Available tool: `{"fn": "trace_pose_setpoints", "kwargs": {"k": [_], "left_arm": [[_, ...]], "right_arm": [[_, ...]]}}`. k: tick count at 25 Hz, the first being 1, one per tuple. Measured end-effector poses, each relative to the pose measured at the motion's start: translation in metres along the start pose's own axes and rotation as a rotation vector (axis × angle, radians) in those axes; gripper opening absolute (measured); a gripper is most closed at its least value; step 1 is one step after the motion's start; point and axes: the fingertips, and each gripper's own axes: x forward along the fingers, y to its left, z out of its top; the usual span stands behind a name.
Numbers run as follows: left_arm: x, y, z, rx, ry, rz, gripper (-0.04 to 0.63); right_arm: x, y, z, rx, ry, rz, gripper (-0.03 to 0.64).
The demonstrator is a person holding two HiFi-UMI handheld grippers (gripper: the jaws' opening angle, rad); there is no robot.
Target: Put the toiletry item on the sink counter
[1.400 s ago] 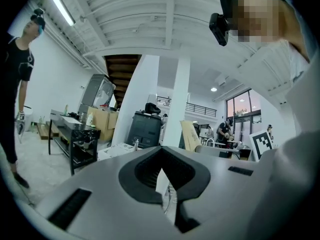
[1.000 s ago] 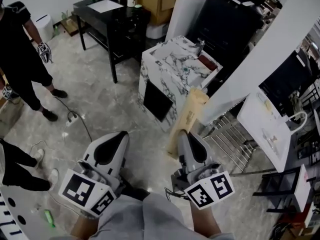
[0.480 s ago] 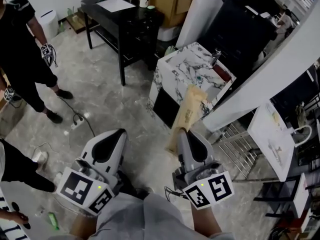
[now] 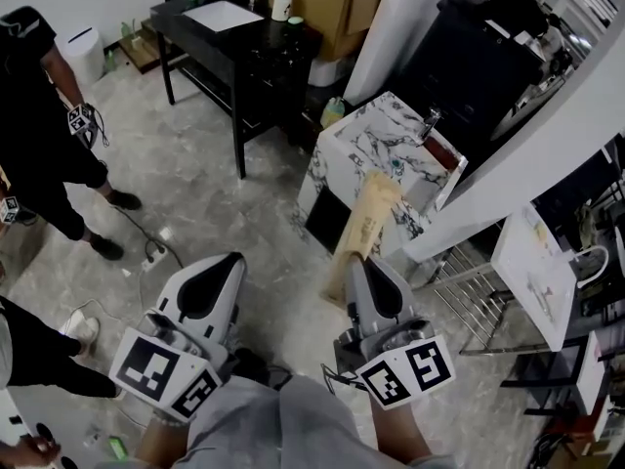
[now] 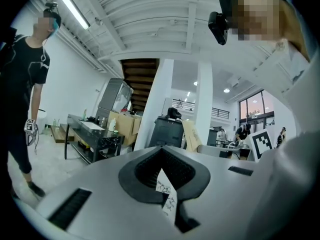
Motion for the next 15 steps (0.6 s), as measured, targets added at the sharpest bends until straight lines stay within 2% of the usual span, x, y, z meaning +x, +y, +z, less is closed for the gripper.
{"fn": "trace_pose_setpoints", "kwargs": {"k": [8, 15], "left_arm": [[0.009, 0.07, 0.012, -0.008, -0.004, -0.037, 0.005], [0.004, 0.112, 0.016, -0.002, -0.016, -0.045, 0.005]], "right_arm": [[0.057, 0.007, -0.008, 0.011, -0.015, -0.085, 0.003], [0.088, 0.022, -0.013, 0.002, -0.031, -0.107, 0.003]]}}
